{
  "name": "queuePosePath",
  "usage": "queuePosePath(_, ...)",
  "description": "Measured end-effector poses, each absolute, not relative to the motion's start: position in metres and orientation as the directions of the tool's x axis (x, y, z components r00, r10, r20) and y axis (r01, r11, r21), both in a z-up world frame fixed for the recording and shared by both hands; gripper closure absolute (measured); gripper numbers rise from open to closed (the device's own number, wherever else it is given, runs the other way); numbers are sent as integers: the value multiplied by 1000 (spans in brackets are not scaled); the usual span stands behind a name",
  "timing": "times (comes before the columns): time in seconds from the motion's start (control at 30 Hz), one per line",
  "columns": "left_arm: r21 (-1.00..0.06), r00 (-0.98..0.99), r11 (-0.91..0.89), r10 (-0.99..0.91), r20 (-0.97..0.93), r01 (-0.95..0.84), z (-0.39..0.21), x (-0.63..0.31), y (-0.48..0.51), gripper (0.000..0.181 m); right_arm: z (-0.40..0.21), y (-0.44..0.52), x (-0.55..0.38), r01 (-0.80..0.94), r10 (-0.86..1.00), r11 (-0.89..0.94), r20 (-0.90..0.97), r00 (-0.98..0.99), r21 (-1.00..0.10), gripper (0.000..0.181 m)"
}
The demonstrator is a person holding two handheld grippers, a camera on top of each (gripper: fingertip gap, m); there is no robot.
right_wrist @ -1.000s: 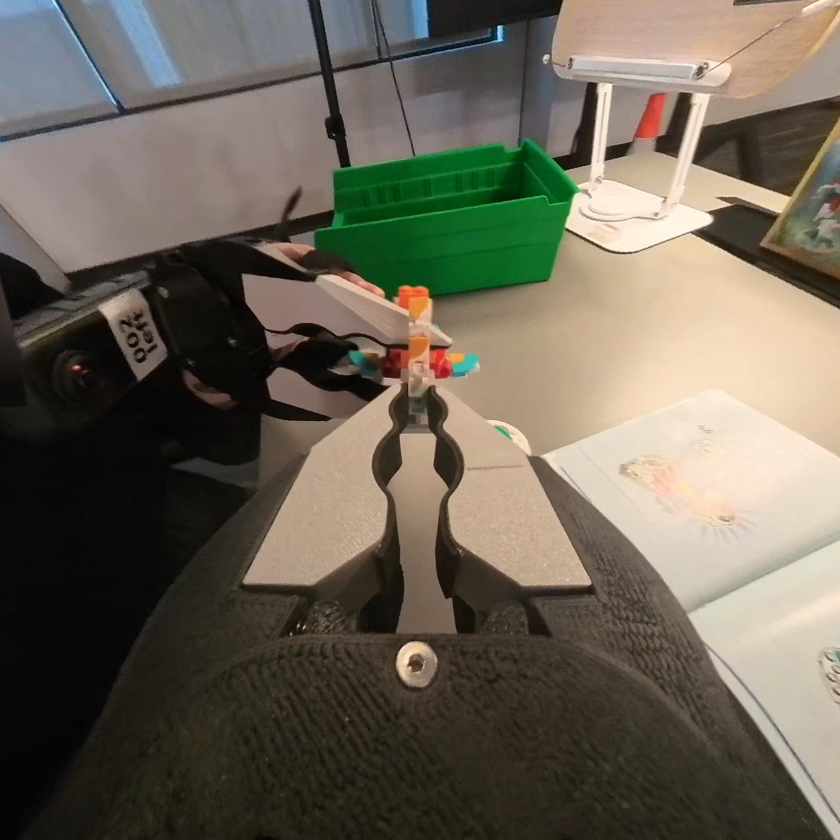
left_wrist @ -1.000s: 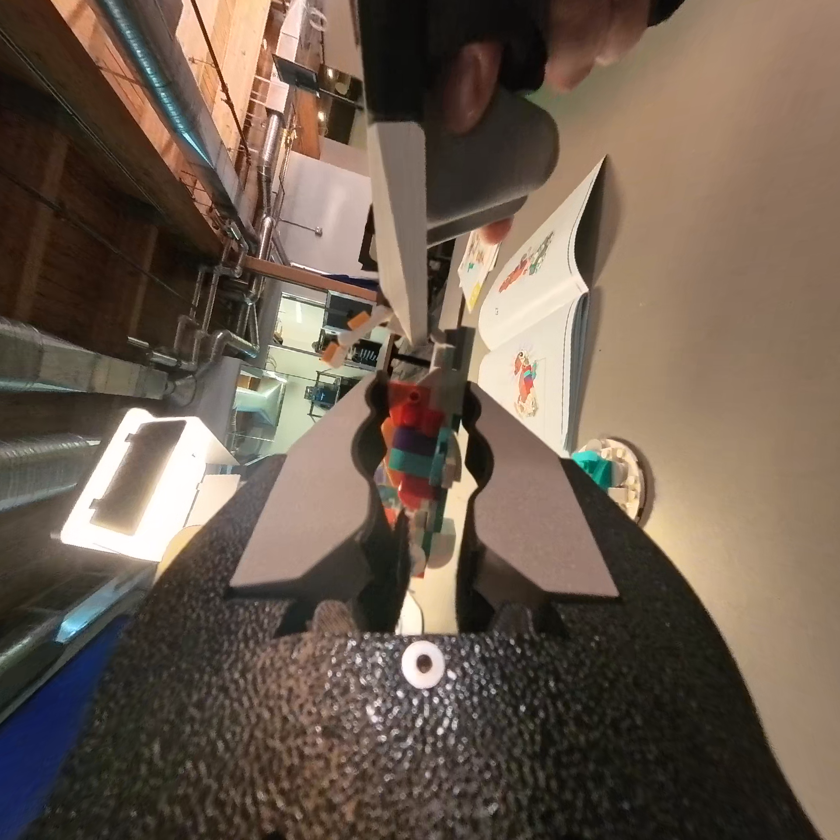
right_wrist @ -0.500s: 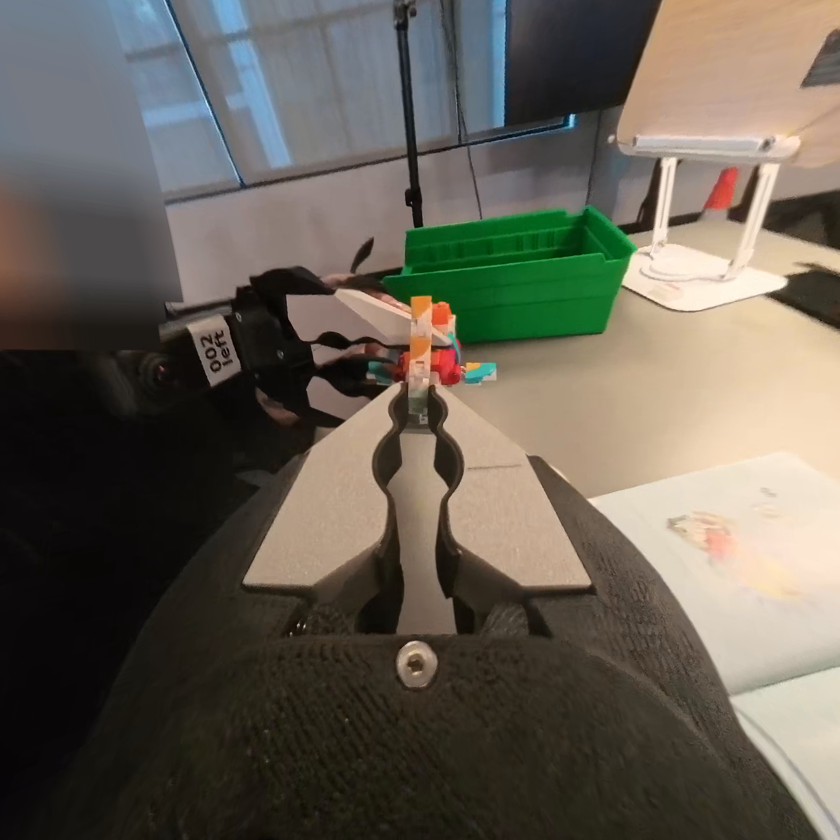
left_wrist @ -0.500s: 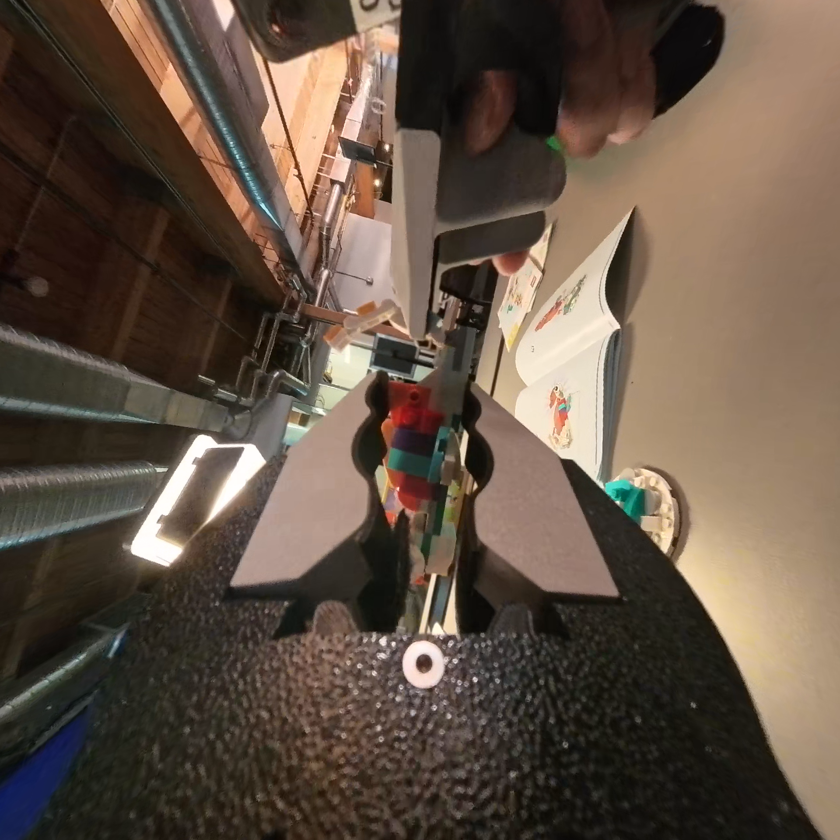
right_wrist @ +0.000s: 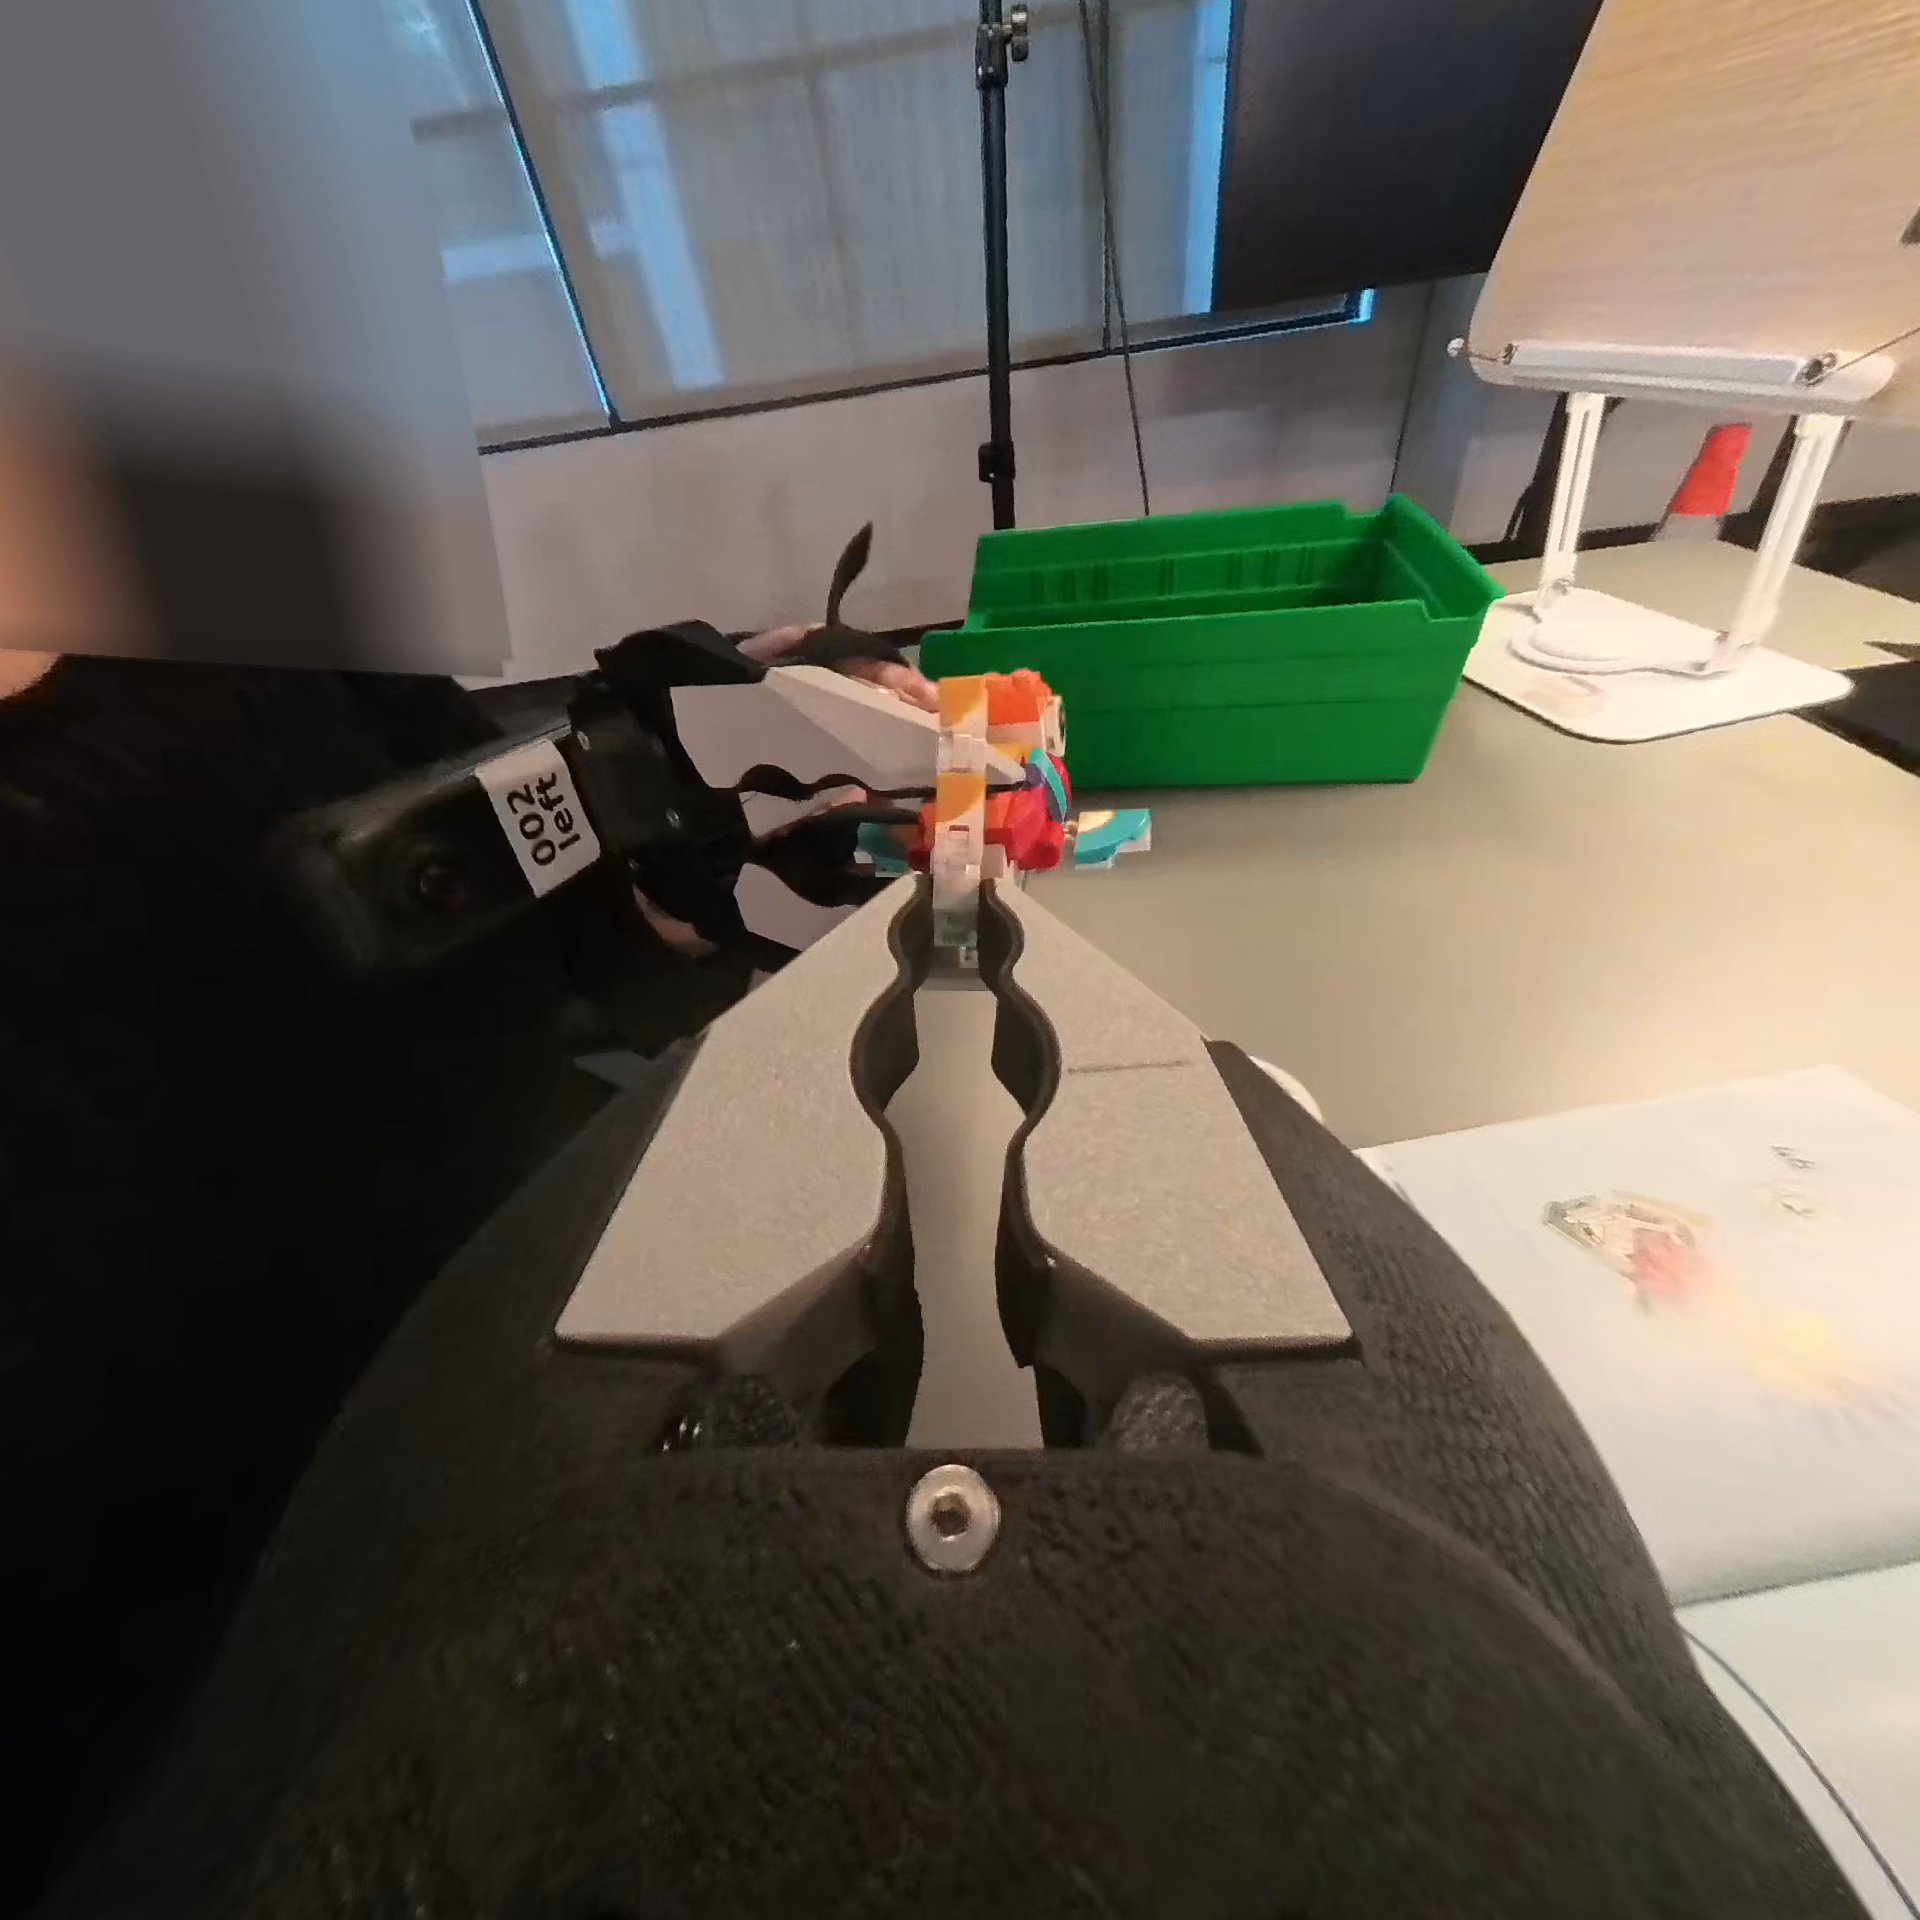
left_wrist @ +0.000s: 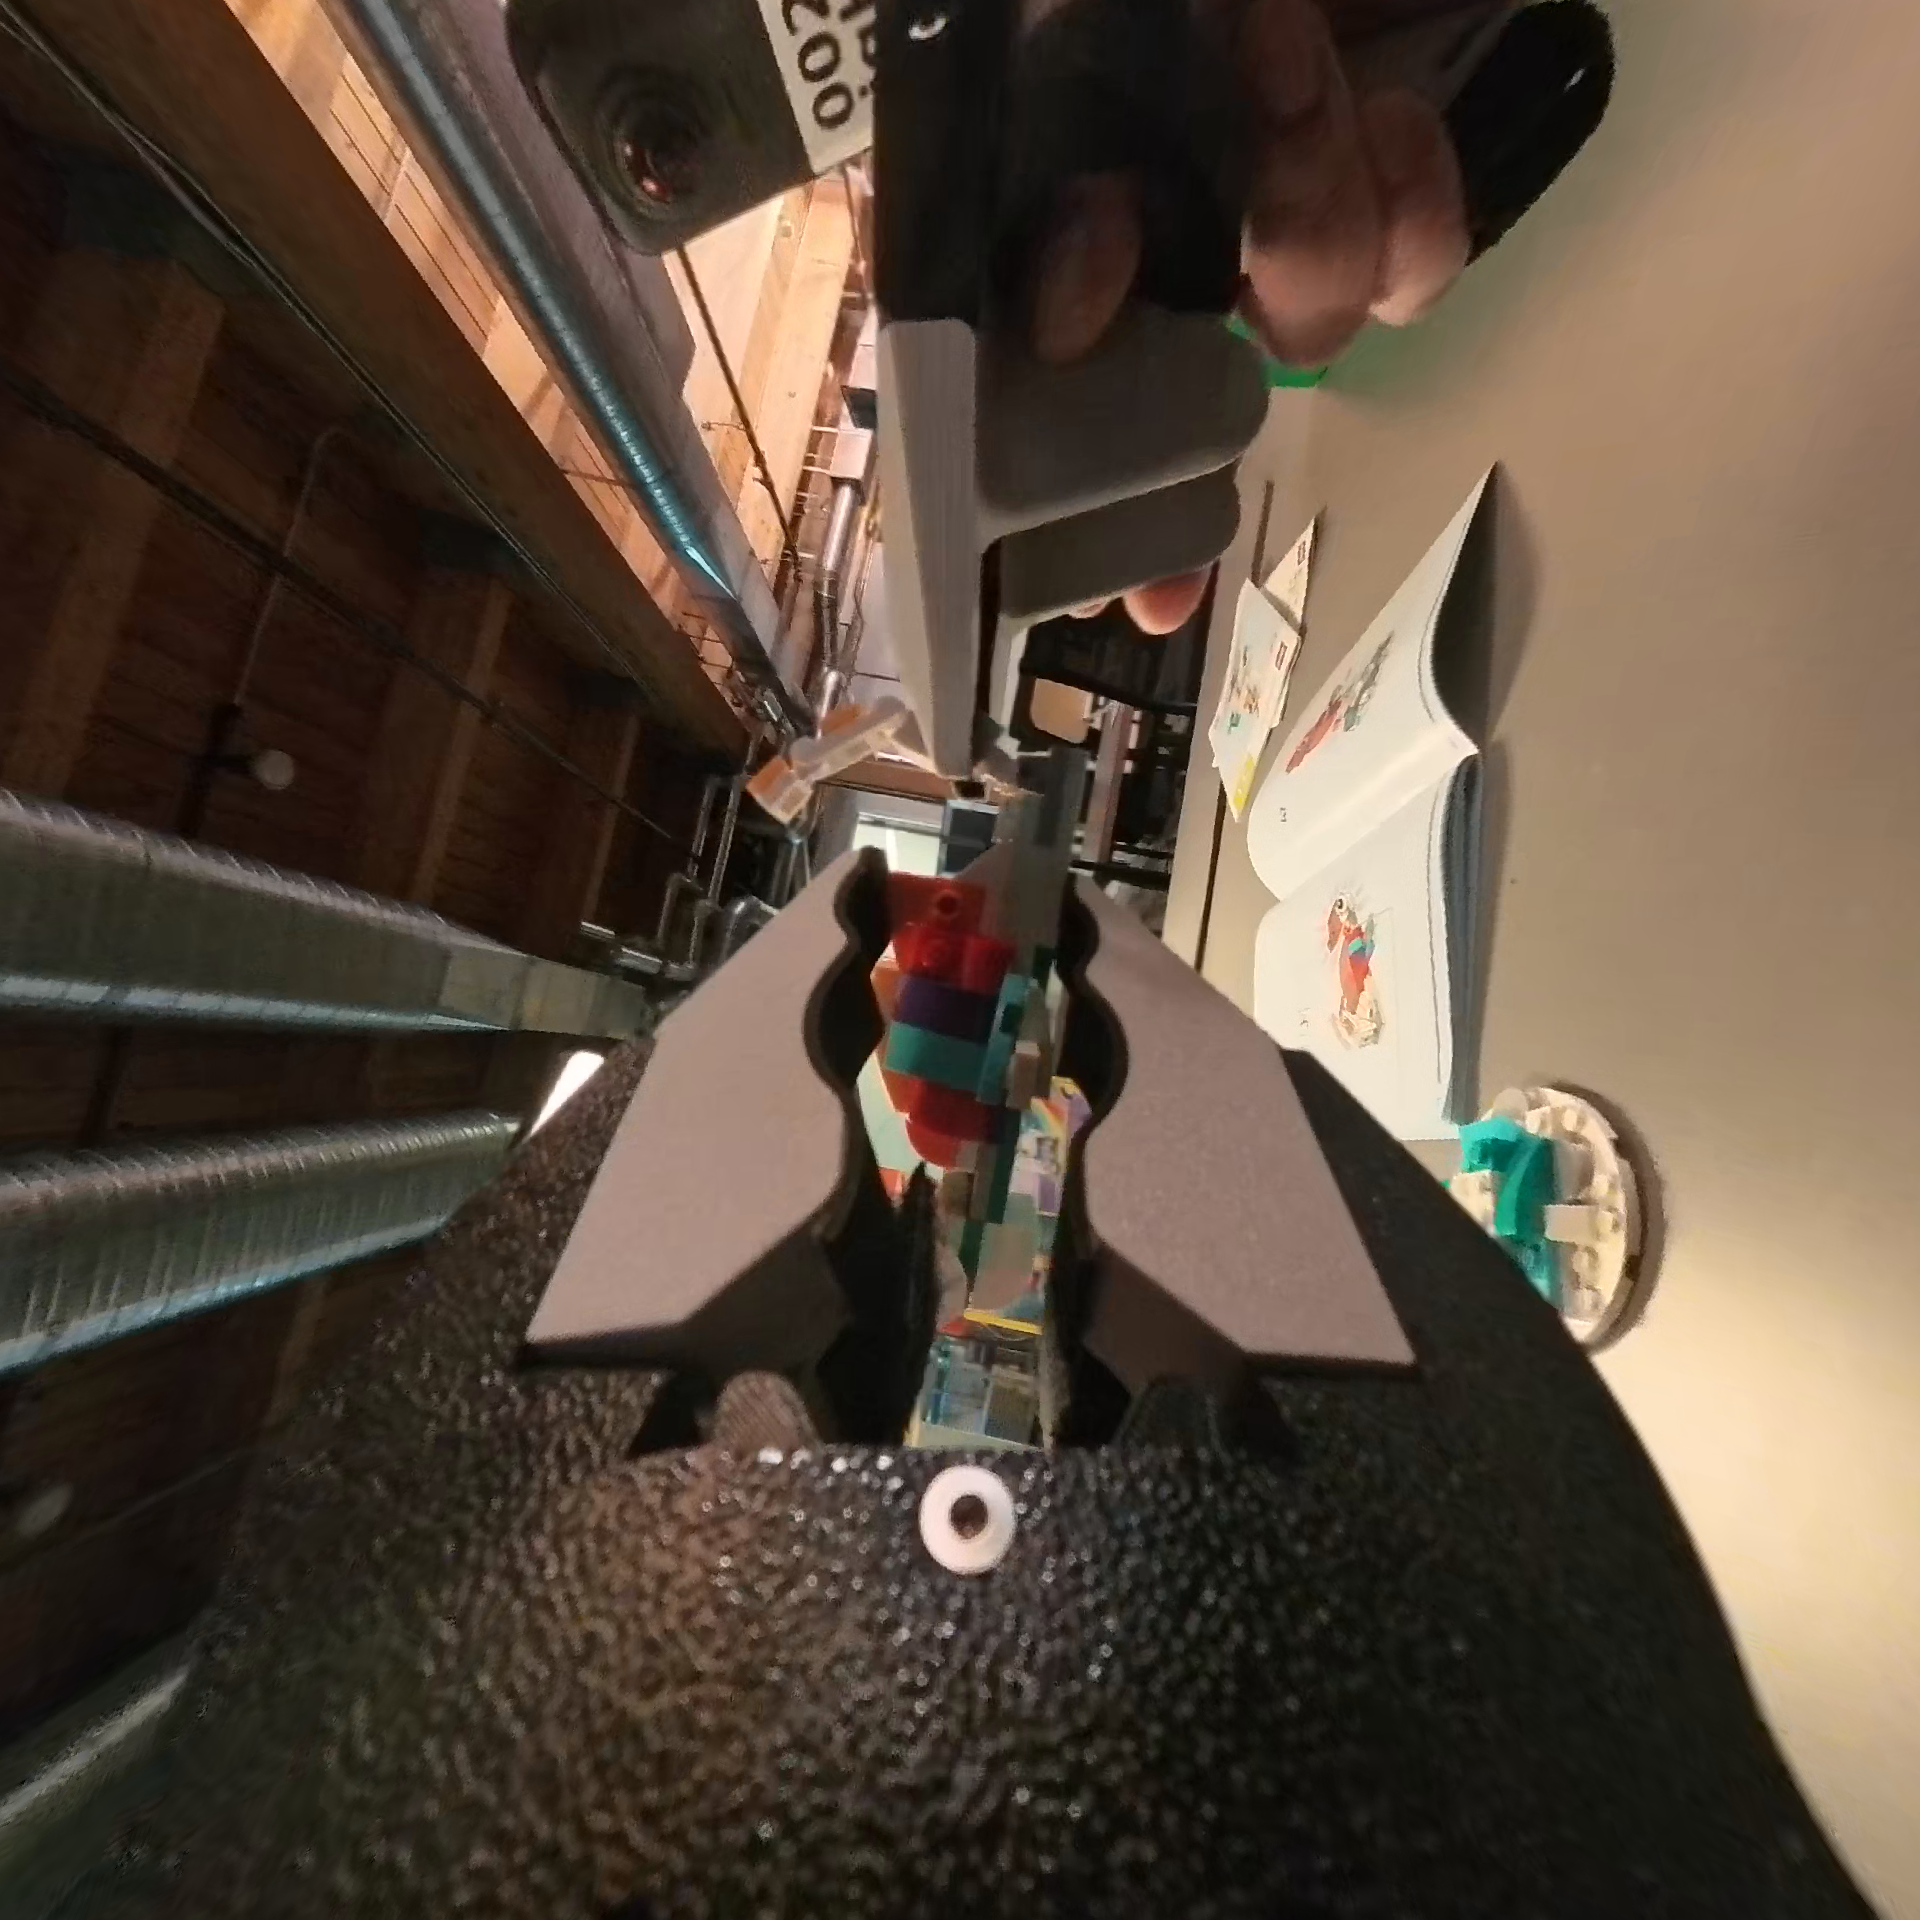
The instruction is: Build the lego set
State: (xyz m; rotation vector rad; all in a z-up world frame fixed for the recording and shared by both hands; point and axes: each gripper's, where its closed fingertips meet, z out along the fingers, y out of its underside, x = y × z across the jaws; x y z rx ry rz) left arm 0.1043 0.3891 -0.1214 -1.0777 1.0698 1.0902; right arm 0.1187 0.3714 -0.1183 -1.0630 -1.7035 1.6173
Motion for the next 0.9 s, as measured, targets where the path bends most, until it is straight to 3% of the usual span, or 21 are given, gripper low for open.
queuePosePath(0.03,-107,124,129,135,-983,-986,-122,104,389,152,-120,372,118,156,845,-18,-98,-525,-988,175)
queuePosePath(0.3,-82,104,127,175,-979,-988,-119,104,393,152,-119,375,116,-8,872,319,298,-388,-948,175)
queuePosePath(0.5,-55,82,142,190,-978,-988,-119,107,395,152,-118,380,118,54,883,11,-16,-470,-998,175)
queuePosePath(0.67,-49,74,142,173,-982,-989,-125,109,397,152,-125,382,119,116,848,-99,-145,-510,-988,175)
queuePosePath(0.9,-56,75,117,165,-984,-992,-127,104,401,152,-128,384,115,1,892,218,199,-405,-976,175)
